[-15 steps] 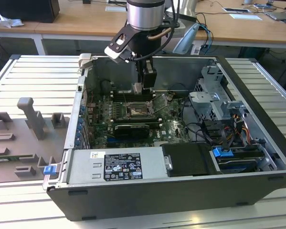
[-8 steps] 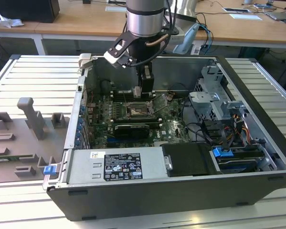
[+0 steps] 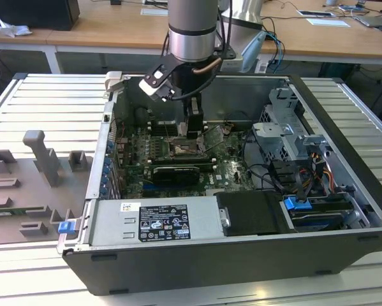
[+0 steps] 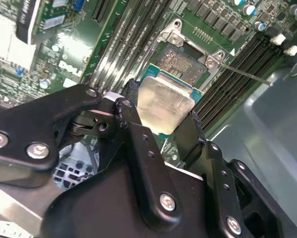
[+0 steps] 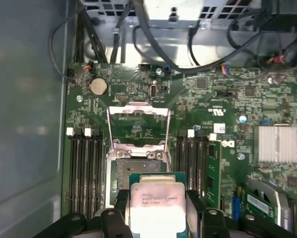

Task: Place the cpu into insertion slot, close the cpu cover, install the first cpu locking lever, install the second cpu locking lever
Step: 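Place the cpu into insertion slot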

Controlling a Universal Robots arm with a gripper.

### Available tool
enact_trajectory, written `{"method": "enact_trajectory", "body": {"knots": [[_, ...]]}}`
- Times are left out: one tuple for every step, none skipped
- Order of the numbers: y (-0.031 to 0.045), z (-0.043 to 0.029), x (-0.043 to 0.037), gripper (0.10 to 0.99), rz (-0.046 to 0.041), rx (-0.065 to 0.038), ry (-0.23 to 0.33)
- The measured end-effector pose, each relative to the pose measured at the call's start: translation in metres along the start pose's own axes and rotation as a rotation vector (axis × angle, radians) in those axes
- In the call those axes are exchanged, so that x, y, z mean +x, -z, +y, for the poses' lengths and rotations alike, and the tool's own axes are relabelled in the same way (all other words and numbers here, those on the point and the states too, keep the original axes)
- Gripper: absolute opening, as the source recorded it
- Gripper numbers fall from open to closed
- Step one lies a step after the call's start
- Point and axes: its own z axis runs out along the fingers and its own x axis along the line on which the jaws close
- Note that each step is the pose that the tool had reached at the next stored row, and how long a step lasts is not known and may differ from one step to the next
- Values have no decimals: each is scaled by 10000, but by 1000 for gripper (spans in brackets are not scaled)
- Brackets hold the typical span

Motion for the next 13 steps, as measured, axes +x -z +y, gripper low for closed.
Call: {"method": "enact_trajectory", "body": {"knots": [[-33, -1, 12, 537, 2, 0, 2], [-60, -3, 22, 537, 1, 0, 2], [-77, -4, 29, 537, 2, 0, 2], [-103, -5, 38, 537, 1, 0, 1], [-121, -6, 44, 537, 1, 0, 2], [-151, -7, 54, 537, 1, 0, 2], [-183, -9, 63, 537, 1, 0, 1], [-216, -12, 66, 537, 2, 0, 3], [-236, -15, 68, 537, 1, 0, 1], [-254, -17, 69, 537, 1, 0, 1], [-280, -18, 71, 537, 0, 1, 3], [-299, -23, 71, 537, 1, 0, 2], [-337, -36, 73, 537, 1, 0, -2]]}}
